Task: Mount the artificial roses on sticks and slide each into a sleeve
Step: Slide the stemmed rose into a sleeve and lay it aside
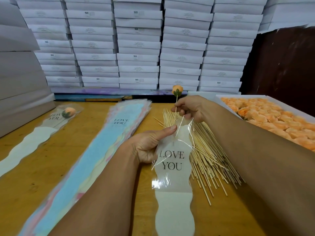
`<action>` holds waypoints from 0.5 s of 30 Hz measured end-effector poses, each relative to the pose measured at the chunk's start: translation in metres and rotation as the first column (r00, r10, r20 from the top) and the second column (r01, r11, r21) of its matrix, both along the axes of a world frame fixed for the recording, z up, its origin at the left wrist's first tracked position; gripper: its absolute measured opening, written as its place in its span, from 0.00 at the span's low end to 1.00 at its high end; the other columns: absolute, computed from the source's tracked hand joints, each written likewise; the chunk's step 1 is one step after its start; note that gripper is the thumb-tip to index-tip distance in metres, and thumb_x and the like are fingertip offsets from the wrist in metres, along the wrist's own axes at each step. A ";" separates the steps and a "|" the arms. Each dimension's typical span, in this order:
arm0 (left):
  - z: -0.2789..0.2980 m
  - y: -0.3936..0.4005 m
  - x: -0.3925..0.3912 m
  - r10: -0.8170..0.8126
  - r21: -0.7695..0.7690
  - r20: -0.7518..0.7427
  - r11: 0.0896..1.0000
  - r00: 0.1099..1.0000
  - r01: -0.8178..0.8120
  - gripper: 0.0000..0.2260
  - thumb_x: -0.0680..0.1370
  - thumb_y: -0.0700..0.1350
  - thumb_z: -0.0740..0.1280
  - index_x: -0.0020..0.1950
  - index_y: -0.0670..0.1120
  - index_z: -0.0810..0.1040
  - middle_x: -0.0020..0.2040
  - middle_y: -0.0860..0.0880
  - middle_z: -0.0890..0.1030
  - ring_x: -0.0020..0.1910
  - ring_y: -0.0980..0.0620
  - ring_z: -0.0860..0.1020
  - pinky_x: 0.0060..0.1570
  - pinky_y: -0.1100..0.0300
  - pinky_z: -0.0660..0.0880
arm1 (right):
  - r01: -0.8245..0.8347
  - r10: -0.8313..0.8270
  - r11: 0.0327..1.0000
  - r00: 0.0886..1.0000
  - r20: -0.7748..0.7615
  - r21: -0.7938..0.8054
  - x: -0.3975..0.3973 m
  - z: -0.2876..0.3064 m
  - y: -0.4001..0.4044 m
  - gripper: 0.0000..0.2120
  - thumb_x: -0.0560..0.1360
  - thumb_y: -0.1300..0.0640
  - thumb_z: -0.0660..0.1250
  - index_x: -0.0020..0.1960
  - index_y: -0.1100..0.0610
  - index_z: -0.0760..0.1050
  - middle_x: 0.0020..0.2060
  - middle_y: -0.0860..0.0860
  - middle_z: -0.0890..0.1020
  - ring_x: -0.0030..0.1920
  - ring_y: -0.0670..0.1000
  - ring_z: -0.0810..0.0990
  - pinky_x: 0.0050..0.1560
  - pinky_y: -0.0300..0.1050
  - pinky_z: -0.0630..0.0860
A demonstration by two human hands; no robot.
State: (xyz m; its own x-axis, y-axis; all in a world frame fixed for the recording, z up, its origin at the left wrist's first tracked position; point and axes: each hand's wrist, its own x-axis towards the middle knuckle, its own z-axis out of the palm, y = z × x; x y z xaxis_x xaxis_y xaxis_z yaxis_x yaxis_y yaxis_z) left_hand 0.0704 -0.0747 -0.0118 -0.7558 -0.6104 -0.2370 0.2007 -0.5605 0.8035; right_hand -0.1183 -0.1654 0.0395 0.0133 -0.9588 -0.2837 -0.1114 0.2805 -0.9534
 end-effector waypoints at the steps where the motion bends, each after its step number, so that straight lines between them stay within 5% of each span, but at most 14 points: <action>1: -0.001 0.000 0.000 0.023 0.009 -0.011 1.000 1.000 -0.023 0.26 0.60 0.41 0.84 0.55 0.37 0.83 0.51 0.37 0.84 0.47 0.40 0.85 0.46 0.46 0.83 | -0.010 0.010 1.000 1.000 0.001 0.005 0.000 0.000 0.002 0.05 0.80 0.61 0.64 0.53 0.61 0.77 0.36 0.50 0.87 0.24 0.43 0.70 0.31 0.35 0.64; 5: -0.002 -0.003 -0.002 0.100 0.026 -0.005 0.995 0.995 -0.099 0.13 0.74 0.42 0.73 0.55 0.37 0.84 0.53 0.37 0.84 0.49 0.41 0.85 0.49 0.45 0.83 | -0.046 0.045 0.999 0.997 0.059 0.017 0.001 -0.001 0.012 0.03 0.79 0.61 0.66 0.52 0.61 0.76 0.42 0.56 0.88 0.23 0.46 0.75 0.24 0.37 0.75; 9: 0.000 -0.003 -0.005 0.149 0.028 0.005 0.988 0.989 -0.149 0.13 0.75 0.40 0.69 0.57 0.37 0.83 0.54 0.36 0.83 0.51 0.39 0.84 0.50 0.41 0.82 | -0.142 0.140 0.989 0.989 0.056 0.043 -0.001 -0.006 0.022 0.05 0.79 0.57 0.68 0.46 0.58 0.78 0.45 0.56 0.88 0.28 0.48 0.82 0.23 0.38 0.75; 15: 0.003 -0.002 -0.006 0.210 0.005 0.048 0.977 0.976 -0.211 0.23 0.74 0.38 0.68 0.69 0.37 0.75 0.56 0.36 0.82 0.54 0.39 0.82 0.56 0.39 0.78 | -0.306 0.305 0.951 0.952 0.027 0.045 -0.003 -0.013 0.032 0.05 0.76 0.56 0.69 0.45 0.57 0.81 0.46 0.54 0.87 0.39 0.50 0.84 0.44 0.45 0.79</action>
State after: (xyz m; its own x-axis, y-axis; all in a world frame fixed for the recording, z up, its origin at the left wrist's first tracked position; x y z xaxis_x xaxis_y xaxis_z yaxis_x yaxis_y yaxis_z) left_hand 0.0646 -0.0767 -0.0093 -0.5983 -0.7520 -0.2765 0.2771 -0.5180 0.8093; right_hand -0.1216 -0.1339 0.0264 0.3095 -0.8932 -0.3262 -0.1806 0.2816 -0.9424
